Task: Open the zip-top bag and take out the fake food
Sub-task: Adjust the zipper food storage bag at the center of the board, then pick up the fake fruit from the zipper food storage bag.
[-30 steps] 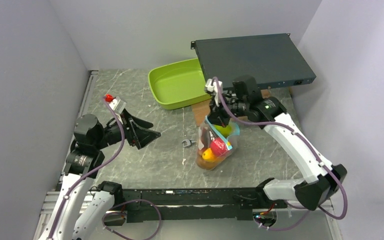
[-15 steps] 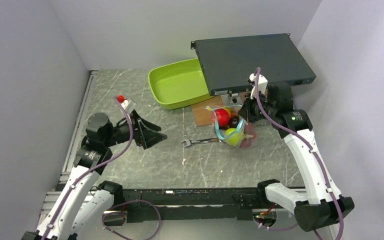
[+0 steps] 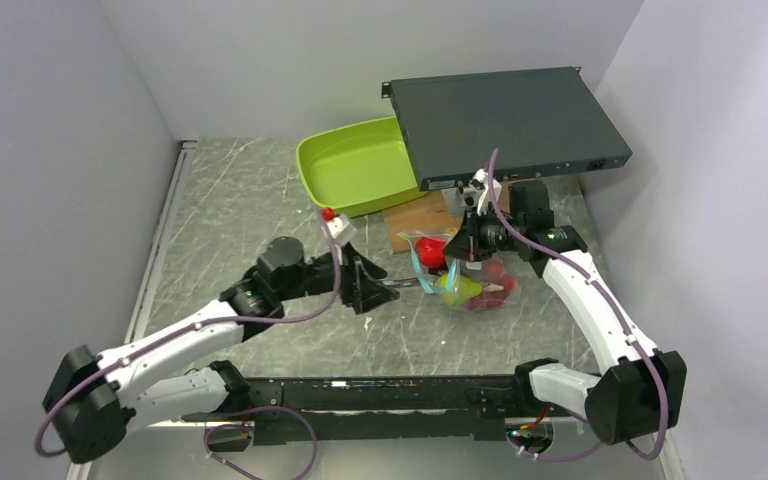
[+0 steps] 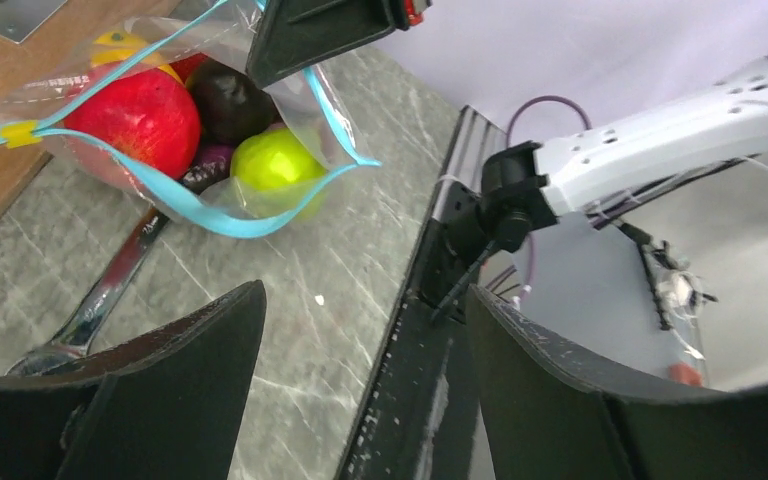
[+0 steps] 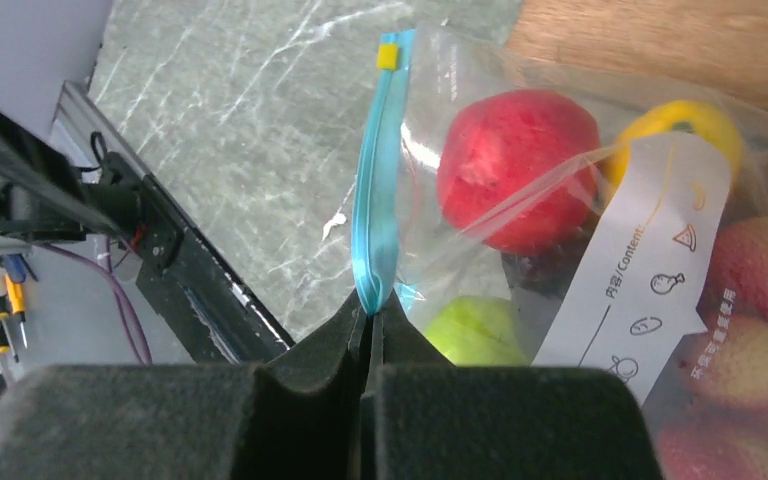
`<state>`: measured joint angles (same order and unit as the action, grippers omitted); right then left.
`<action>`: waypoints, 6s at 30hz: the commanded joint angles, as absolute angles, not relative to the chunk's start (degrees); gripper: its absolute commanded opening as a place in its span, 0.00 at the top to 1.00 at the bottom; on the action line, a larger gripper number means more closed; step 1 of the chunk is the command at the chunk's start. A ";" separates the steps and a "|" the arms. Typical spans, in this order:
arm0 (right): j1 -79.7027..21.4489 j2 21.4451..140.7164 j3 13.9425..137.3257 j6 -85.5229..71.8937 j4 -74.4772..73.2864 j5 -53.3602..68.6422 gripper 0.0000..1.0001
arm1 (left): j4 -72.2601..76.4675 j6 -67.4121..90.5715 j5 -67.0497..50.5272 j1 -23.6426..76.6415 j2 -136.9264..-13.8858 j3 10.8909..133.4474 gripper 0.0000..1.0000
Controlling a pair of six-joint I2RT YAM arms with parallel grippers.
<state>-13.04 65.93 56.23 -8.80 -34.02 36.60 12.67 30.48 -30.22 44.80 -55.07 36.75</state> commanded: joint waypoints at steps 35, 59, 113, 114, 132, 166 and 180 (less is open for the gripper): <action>-15.45 59.52 47.40 10.69 -28.34 53.77 1.00 | 53.49 -9.70 10.82 61.17 -96.92 40.20 0.19; -17.46 60.20 46.93 13.86 -29.81 55.11 1.00 | 56.45 6.81 27.97 61.17 -107.84 47.30 0.05; -16.15 60.98 47.64 11.71 -28.52 50.11 1.00 | 52.39 9.82 12.42 59.15 -93.46 39.26 1.00; -16.17 60.99 47.64 11.57 -28.40 49.84 1.00 | 50.54 9.84 12.19 59.15 -92.93 39.68 1.00; -16.15 61.54 46.45 10.36 -26.11 45.04 1.00 | 35.07 18.96 1.30 55.58 -83.16 39.71 1.00; -16.21 61.18 46.54 10.26 -26.10 44.82 1.00 | 53.96 49.65 -31.84 30.01 -70.50 26.33 1.00; -16.33 61.12 46.41 10.37 -26.11 45.00 1.00 | 40.49 53.71 -27.18 10.70 -83.13 45.24 1.00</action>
